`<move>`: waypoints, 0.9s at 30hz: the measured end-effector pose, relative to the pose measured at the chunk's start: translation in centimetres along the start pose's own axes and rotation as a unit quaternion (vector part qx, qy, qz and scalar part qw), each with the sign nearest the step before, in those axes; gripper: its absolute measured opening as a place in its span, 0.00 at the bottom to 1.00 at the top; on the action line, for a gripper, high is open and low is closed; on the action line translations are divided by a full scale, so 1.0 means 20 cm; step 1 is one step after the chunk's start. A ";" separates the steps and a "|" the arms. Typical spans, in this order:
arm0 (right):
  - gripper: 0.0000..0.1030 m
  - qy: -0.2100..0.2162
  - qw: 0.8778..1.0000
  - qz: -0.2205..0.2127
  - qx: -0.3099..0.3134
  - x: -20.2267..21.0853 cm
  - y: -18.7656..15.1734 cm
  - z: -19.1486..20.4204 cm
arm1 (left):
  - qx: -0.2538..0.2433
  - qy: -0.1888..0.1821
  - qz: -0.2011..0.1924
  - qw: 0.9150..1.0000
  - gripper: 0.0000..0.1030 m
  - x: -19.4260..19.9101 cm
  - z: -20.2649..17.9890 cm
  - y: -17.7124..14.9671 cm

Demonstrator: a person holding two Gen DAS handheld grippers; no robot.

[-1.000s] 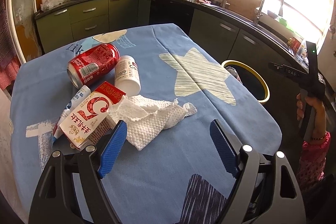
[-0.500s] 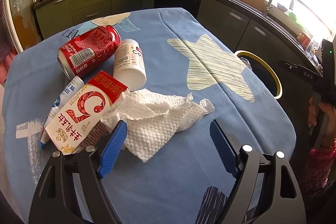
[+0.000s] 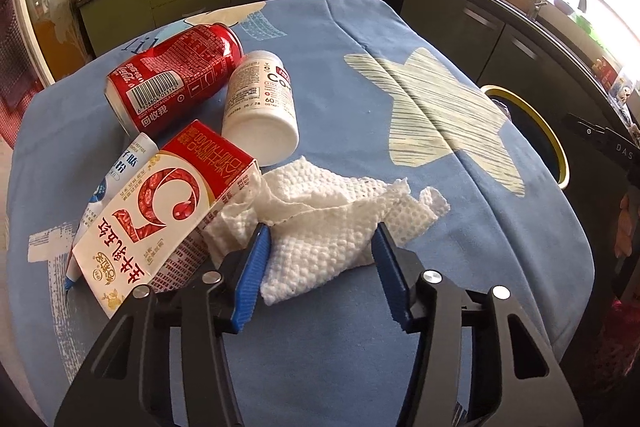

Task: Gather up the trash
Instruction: 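Grasp the crumpled white paper towel with the left tool, then carry the paper towel over the bin and open the left tool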

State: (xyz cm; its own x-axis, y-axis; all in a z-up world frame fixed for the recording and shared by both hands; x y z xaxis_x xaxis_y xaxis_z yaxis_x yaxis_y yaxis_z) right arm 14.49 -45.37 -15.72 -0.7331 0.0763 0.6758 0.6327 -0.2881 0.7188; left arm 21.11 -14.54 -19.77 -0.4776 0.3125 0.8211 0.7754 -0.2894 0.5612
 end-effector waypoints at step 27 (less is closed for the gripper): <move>0.33 -0.018 0.999 -0.022 -0.039 0.10 -0.02 -0.22 | -0.088 -0.130 -0.110 0.981 0.11 0.58 -0.51 0.27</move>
Point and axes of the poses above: each gripper's, at about its wrist camera, not at the fingertips, and x roughly against the way its jaws point, z to its left, y to its top, the point moved 2 cm from there along -x, roughly the way its jaws point, and after that the axes turned 2 degrees about x, right-handed, at the moved point
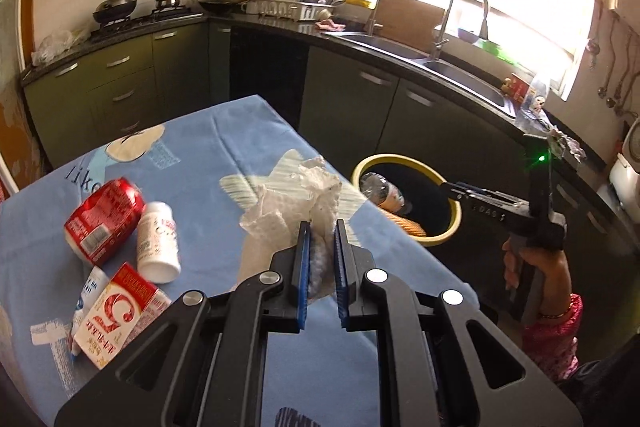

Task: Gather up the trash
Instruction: 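Carry the paper towel over the bin and open the left tool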

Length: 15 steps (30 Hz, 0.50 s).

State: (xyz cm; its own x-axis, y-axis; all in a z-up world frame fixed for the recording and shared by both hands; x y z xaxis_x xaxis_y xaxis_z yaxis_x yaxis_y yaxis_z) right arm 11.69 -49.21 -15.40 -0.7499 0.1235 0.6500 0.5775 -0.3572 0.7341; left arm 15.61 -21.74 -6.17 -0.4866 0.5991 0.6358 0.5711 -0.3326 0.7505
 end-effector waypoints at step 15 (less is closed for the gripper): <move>0.33 -0.042 0.996 -0.011 -0.072 0.08 -0.02 -0.44 | -0.110 -0.133 0.007 0.985 0.11 -0.34 -0.71 0.51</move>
Point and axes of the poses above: each gripper's, at about its wrist camera, not at the fingertips, and x roughly against the way its jaws point, z to its left, y to its top, the point moved 2 cm from there along -x, roughly the way its jaws point, and after that the axes turned 2 degrees about x, right-handed, at the moved point
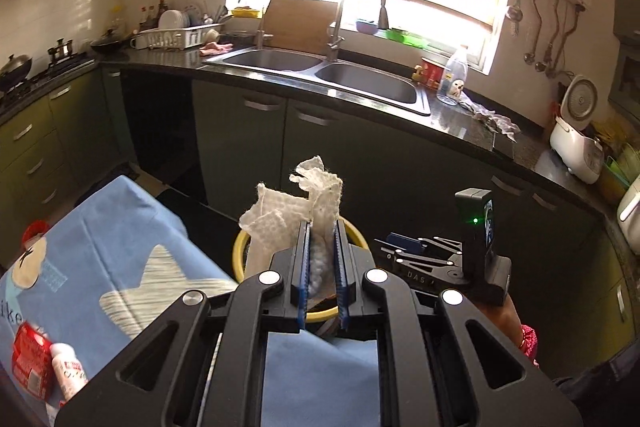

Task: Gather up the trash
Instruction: 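Carry the paper towel over the bin and open the left tool, then grasp the white pill bottle with the right tool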

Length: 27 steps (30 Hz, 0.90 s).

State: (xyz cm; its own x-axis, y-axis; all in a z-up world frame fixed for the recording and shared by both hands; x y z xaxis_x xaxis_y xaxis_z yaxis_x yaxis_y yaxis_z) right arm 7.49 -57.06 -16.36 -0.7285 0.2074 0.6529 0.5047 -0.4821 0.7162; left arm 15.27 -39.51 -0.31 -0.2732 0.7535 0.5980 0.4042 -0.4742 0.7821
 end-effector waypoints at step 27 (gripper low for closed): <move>0.36 0.001 1.000 0.014 -0.011 -0.04 0.01 -0.13 | 0.034 0.068 0.022 0.997 0.69 -0.31 0.08 -0.26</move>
Point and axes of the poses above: each gripper's, at about its wrist camera, not at the fingertips, and x roughly against the way its jaws point, z to its left, y to its top, the point moved 2 cm from there along -x, roughly the way its jaws point, and after that the axes turned 2 degrees about x, right-handed, at the moved point
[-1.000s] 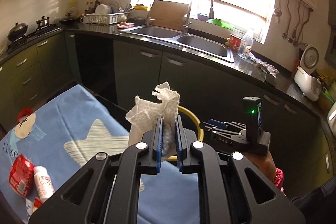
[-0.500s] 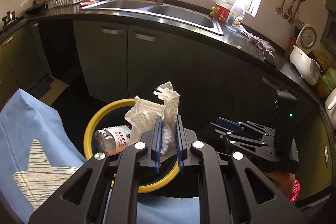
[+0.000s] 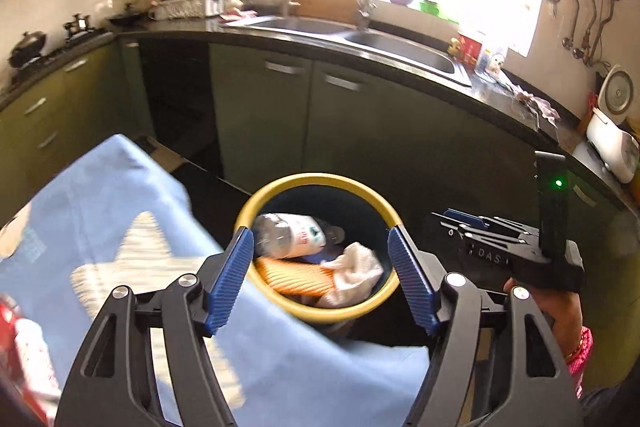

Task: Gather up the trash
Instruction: 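Grasp the white pill bottle with the right tool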

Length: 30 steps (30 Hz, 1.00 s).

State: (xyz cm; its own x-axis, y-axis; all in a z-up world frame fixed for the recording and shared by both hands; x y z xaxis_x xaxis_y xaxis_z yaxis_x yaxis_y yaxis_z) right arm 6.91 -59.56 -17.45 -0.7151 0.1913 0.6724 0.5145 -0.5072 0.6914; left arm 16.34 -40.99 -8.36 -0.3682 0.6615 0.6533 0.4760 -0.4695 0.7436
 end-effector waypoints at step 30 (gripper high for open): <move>0.38 0.236 0.937 0.086 0.242 -0.15 -0.32 2.01 | 0.188 0.230 -0.099 0.950 0.75 1.38 0.95 -1.00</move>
State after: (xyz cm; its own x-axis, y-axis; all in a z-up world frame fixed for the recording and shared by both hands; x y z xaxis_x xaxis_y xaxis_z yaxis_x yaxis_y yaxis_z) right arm 24.80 -23.09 -13.32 -0.6722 -0.3102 0.6723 0.7145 -0.0336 0.6988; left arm 11.91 -2.28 -7.88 -0.7490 0.3498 0.5628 0.5808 -0.0623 0.8117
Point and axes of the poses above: each gripper's, at about its wrist camera, not at the fingertips, and x roughly against the way its jaws point, z to its left, y to its top, the point moved 2 cm from there along -x, roughly the way its jaws point, and after that the axes turned 2 degrees about x, right-handed, at the moved point
